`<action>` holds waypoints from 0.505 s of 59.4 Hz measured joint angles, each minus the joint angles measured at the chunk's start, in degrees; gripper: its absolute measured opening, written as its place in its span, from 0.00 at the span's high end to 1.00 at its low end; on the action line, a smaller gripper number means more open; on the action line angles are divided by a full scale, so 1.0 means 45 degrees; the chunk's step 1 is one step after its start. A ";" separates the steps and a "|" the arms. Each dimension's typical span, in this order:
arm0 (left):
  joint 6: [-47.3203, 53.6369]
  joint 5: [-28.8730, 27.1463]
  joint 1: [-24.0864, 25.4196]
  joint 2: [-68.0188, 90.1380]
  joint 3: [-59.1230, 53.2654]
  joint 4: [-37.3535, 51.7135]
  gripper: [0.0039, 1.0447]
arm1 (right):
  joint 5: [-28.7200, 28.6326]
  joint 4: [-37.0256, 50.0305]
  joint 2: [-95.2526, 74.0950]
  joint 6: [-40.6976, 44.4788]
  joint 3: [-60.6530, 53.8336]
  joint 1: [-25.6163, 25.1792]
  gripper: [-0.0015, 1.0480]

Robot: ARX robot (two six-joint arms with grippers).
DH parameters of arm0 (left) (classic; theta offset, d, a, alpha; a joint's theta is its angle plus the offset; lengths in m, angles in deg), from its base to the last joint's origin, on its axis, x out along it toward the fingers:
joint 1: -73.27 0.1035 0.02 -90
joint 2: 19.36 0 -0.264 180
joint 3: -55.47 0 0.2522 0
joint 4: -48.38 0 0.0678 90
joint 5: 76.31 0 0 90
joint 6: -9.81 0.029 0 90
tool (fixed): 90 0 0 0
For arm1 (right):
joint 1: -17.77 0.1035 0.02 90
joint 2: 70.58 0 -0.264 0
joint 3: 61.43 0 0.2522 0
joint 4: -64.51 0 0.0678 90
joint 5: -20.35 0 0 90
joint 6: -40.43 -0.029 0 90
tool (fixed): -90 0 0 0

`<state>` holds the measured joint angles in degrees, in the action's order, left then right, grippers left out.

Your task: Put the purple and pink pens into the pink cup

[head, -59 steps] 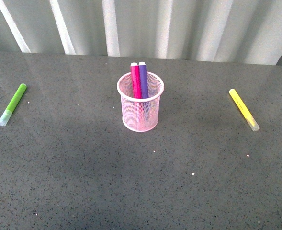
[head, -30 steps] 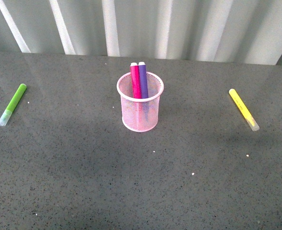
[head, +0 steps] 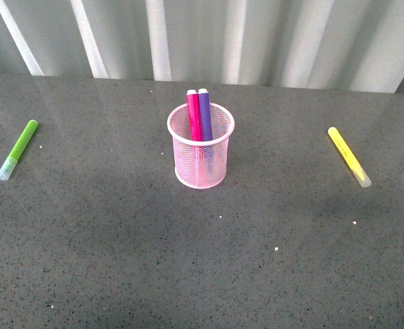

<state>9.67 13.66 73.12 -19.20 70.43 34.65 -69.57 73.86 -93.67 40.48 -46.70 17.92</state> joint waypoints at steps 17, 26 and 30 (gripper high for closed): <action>0.0000 0.0000 0.0000 0.0000 0.0000 0.0000 0.06 | 0.0005 -0.1535 0.1569 -0.0005 0.0000 0.0000 0.97; 0.0000 0.0000 0.0000 0.0000 0.0000 0.0000 0.06 | 0.0000 -0.2181 0.2225 -0.0005 0.0000 0.0000 0.97; 0.0000 -0.0005 0.0000 0.0000 0.0000 0.0000 0.06 | 0.0000 -0.2390 0.2429 -0.0005 0.0000 0.0000 0.97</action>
<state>9.67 13.64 73.12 -19.20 70.43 34.65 -69.57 63.11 -82.74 40.46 -46.70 17.92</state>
